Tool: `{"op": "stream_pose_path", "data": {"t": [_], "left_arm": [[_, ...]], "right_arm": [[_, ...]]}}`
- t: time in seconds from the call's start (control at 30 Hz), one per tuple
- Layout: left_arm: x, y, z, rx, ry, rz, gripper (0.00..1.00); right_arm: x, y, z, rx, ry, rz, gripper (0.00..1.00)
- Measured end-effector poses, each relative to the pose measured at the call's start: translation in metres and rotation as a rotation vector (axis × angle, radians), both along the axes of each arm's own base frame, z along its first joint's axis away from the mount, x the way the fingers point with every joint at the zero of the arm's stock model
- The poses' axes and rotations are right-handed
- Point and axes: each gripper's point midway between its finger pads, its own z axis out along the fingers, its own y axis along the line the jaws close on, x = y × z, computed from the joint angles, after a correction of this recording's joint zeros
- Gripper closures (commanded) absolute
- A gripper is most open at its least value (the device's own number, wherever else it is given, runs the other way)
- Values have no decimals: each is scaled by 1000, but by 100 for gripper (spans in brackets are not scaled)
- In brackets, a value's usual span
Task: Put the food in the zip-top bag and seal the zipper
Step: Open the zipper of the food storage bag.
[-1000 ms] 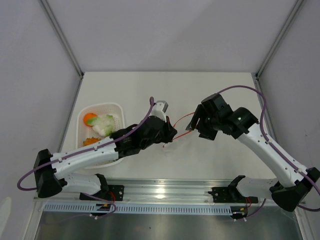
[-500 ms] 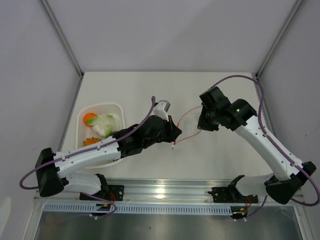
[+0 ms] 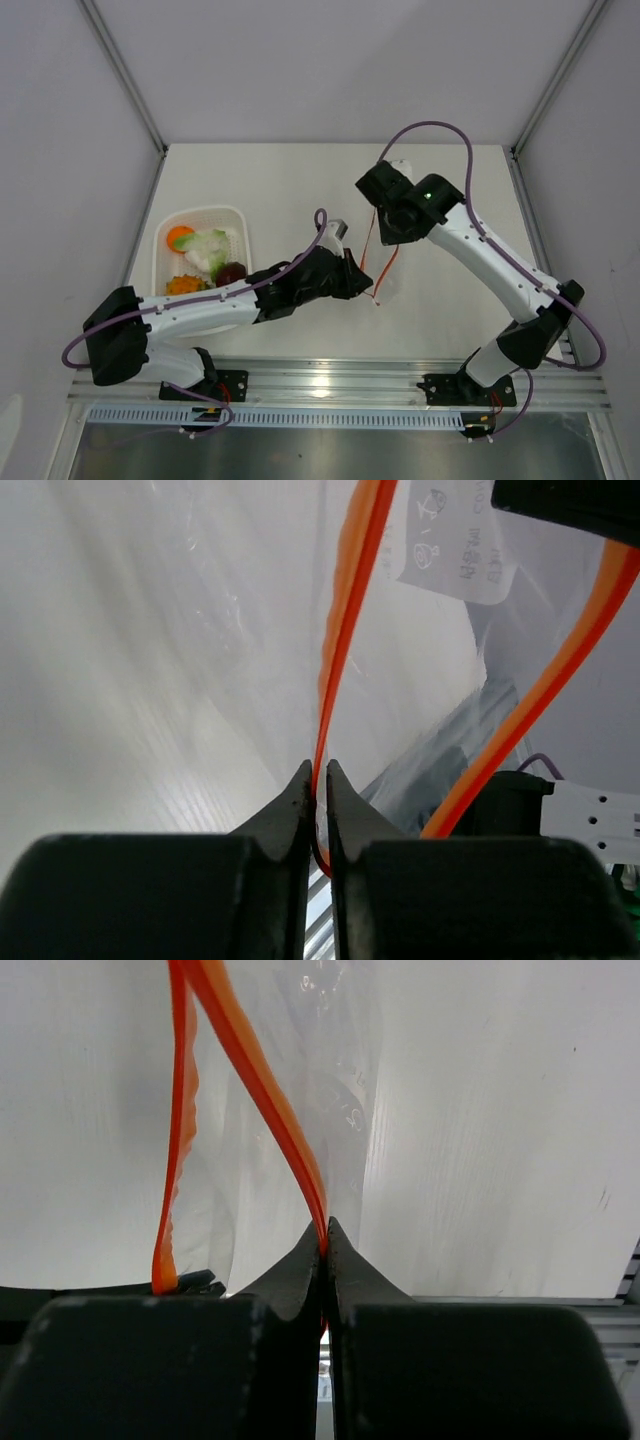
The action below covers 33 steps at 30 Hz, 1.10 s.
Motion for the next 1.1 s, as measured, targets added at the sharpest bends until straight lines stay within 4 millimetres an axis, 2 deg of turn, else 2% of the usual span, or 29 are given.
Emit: {"op": "stream_pose_path", "data": {"t": [0.1, 0.17, 0.27, 0.4, 0.5, 0.63, 0.87, 0.93, 1.0, 1.03, 1.07, 1.1], "left_arm": [[-2, 6, -8, 11, 6, 8, 84], [-3, 14, -11, 25, 4, 18, 78], [-5, 28, -8, 36, -8, 40, 65], [-5, 49, 1, 31, -34, 79, 40], [-3, 66, -1, 46, -44, 114, 28], [3, 82, -8, 76, -39, 156, 22], [7, 83, -11, 93, -38, 162, 20], [8, 81, -14, 102, -31, 160, 23], [11, 78, -15, 107, -23, 161, 59], [13, 76, -16, 109, -17, 161, 73], [15, 74, -18, 108, -7, 157, 94], [17, 74, -21, 108, 4, 158, 99]], "right_arm": [[-1, 11, -12, -60, 14, 44, 100], [-2, 20, -19, -71, 19, 71, 100], [-4, 31, -25, -71, 21, 105, 100], [-2, 46, -29, -50, 13, 129, 100], [-3, 56, -34, -40, 13, 150, 100], [-11, 68, -40, -25, 23, 184, 100], [-23, 83, -46, 18, 51, 216, 100], [-26, 87, -46, 30, 57, 222, 100], [-29, 90, -46, 36, 62, 229, 100], [-31, 91, -47, 40, 66, 233, 100], [-32, 92, -47, 42, 68, 234, 99], [-34, 93, -48, 44, 70, 236, 95]]}}
